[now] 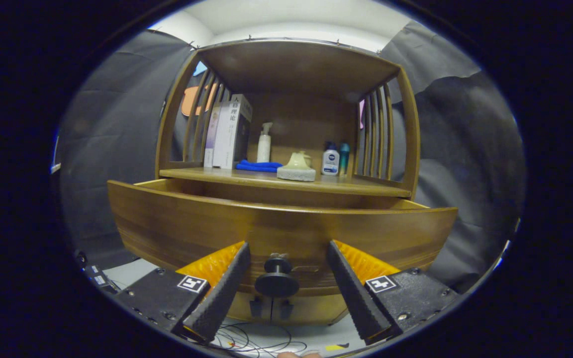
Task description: Pull open the drawer, take out the items inside it, and place them on the countertop above the cabinet.
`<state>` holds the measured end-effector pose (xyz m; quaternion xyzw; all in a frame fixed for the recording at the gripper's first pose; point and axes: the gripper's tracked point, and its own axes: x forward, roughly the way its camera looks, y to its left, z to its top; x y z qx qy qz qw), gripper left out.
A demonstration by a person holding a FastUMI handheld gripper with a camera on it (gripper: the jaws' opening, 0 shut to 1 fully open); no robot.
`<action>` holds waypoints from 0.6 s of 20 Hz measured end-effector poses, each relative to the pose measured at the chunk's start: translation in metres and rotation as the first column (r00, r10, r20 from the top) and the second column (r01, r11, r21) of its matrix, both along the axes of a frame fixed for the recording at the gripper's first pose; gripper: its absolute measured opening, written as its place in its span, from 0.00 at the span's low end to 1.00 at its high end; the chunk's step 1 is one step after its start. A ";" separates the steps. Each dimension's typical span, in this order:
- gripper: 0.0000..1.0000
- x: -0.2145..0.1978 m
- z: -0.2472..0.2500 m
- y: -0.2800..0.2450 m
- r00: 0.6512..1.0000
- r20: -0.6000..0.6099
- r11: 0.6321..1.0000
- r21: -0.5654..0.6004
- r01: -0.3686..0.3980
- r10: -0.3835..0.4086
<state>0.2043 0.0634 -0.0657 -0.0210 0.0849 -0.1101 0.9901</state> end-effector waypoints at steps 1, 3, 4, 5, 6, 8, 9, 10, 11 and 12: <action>1.00 0.003 0.000 0.000 1.000 -0.002 1.000 0.002 0.001 -0.001; 1.00 0.010 0.000 -0.002 1.000 -0.005 1.000 0.002 0.003 -0.003; 1.00 0.015 0.000 -0.003 1.000 -0.007 1.000 0.002 0.003 -0.003; 1.00 0.018 0.000 -0.003 1.000 -0.006 1.000 0.002 0.003 -0.003; 1.00 0.021 0.000 -0.004 1.000 -0.006 1.000 0.001 0.003 -0.003; 1.00 0.029 0.000 -0.006 1.000 -0.012 1.000 0.002 0.001 -0.001; 1.00 0.032 0.000 -0.006 1.000 -0.014 1.000 0.006 0.001 -0.001; 1.00 0.036 0.000 -0.007 1.000 -0.014 1.000 0.006 0.001 -0.001; 1.00 0.037 0.000 -0.007 1.000 -0.013 1.000 0.003 0.001 -0.001; 1.00 0.040 0.000 -0.008 1.000 -0.015 1.000 0.003 0.002 -0.002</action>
